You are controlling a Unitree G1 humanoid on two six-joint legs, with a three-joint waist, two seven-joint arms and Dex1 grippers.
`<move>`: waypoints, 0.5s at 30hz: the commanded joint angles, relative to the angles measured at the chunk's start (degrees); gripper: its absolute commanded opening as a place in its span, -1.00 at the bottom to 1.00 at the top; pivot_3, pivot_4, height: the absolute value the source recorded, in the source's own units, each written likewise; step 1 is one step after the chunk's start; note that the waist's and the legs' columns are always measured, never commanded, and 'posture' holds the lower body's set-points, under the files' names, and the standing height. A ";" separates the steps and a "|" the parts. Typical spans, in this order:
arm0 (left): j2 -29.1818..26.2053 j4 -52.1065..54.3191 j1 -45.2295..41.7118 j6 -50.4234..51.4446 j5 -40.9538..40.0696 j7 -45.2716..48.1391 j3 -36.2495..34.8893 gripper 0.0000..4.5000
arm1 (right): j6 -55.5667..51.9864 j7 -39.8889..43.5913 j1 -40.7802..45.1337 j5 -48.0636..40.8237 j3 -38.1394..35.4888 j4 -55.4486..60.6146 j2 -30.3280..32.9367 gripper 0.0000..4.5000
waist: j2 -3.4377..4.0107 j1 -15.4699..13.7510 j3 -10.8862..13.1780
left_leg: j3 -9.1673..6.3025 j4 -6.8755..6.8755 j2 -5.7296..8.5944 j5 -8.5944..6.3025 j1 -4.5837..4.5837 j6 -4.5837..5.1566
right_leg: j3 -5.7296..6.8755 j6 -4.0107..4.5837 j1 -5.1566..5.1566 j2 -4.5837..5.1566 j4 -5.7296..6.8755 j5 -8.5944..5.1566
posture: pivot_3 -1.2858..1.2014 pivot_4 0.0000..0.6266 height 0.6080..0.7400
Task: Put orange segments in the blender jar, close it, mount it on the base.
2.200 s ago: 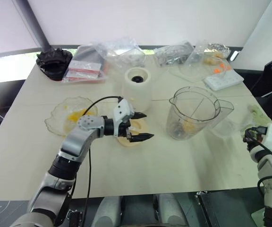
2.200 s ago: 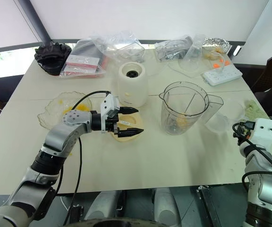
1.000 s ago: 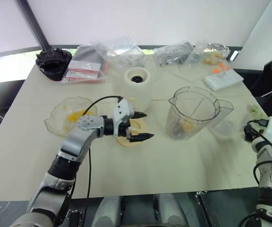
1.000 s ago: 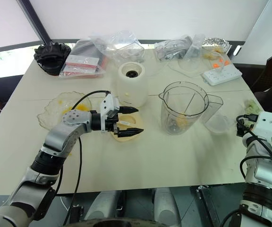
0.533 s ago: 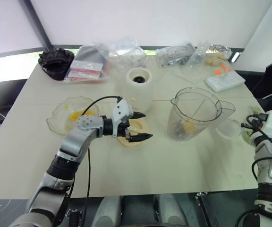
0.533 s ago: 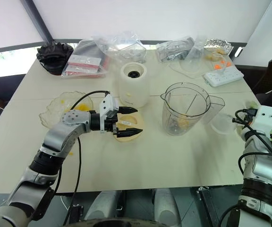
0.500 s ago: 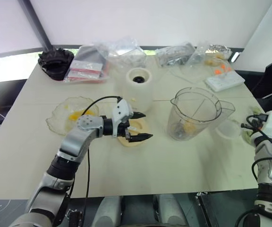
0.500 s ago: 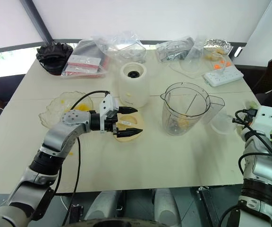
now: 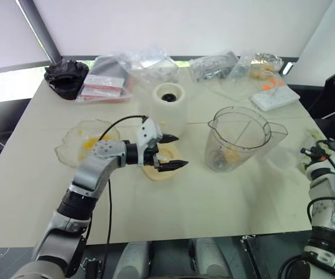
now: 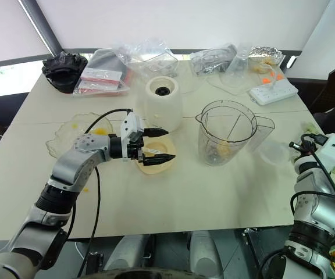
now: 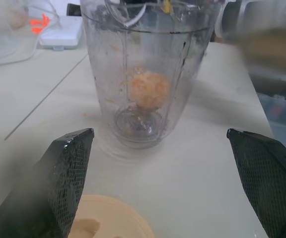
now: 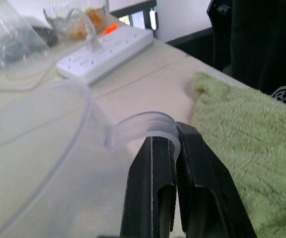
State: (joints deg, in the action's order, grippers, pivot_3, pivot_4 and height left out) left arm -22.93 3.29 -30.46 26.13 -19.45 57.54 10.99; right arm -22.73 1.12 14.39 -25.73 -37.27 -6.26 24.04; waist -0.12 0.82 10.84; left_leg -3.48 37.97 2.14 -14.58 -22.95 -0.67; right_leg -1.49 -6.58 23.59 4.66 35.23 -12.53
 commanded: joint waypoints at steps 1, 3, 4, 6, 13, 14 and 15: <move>-0.81 -0.25 -1.79 -1.07 -0.87 0.51 -1.81 1.00 | -0.04 -0.47 2.78 -2.31 -2.82 4.26 3.38 -0.97 | 0.00 -0.02 0.00 | 0.01 0.00 0.00 0.00 0.00 0.00 | 0.00 0.00 0.00 0.00 0.00 0.00 | 0.03 -0.52 1.00; -1.08 -0.68 -1.93 -1.31 -0.93 0.82 -1.98 1.00 | -0.57 -0.50 4.10 -2.83 -3.36 4.10 5.04 -0.97 | 0.00 -0.02 0.00 | 0.03 0.00 0.01 0.00 0.00 0.00 | 0.00 0.00 0.00 -0.01 0.00 0.00 | 0.03 -0.52 1.00; -1.14 -0.82 -1.98 -1.44 -0.90 0.87 -2.00 1.00 | -0.81 -0.45 4.88 -3.06 -3.62 3.85 6.01 -0.97 | 0.00 -0.02 0.00 | 0.03 -0.01 0.01 0.00 0.00 0.00 | 0.00 0.00 0.00 0.00 0.00 0.00 | 0.03 -0.52 1.00; -1.17 -0.94 -2.06 -1.60 -0.79 0.91 -2.02 1.00 | -1.58 -0.23 6.55 -3.28 -3.74 3.79 8.25 -0.97 | 0.01 -0.01 0.00 | 0.04 -0.01 0.01 0.00 -0.01 0.00 | 0.00 0.00 0.01 0.00 0.00 0.00 | 0.03 -0.52 1.00; -2.08 -1.09 -1.24 -3.14 0.09 1.26 -2.09 1.00 | -6.83 2.02 12.00 -5.80 -2.62 7.99 15.43 -0.97 | 0.06 0.02 0.03 | 0.05 -0.02 0.00 0.00 -0.05 0.00 | 0.01 0.00 0.06 -0.01 0.00 0.00 | 0.03 -0.52 1.00; -2.20 -0.90 -1.07 -3.20 0.11 1.05 -2.09 1.00 | -7.92 2.63 12.58 -6.33 -2.42 9.13 16.57 -0.97 | 0.07 0.03 0.03 | 0.05 -0.03 -0.01 0.00 -0.07 0.00 | 0.00 0.00 0.08 0.00 0.00 0.00 | 0.03 -0.52 1.00; -2.27 -0.68 -0.94 -3.16 0.09 0.78 -2.09 1.00 | -8.71 3.37 12.81 -6.47 -2.11 10.10 17.68 -0.97 | 0.07 0.01 0.04 | 0.05 -0.03 -0.01 0.00 -0.09 0.00 | 0.00 0.00 0.10 0.00 0.00 0.00 | 0.03 -0.52 1.00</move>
State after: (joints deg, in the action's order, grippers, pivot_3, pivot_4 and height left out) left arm -24.79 1.61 -31.42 24.17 -19.23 58.51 10.03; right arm -30.93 3.08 25.35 -30.75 -38.91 -1.09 39.00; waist -0.05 0.83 10.88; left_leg -3.44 37.95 2.12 -14.58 -23.06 -0.66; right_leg -1.48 -6.57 23.71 4.66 35.23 -12.54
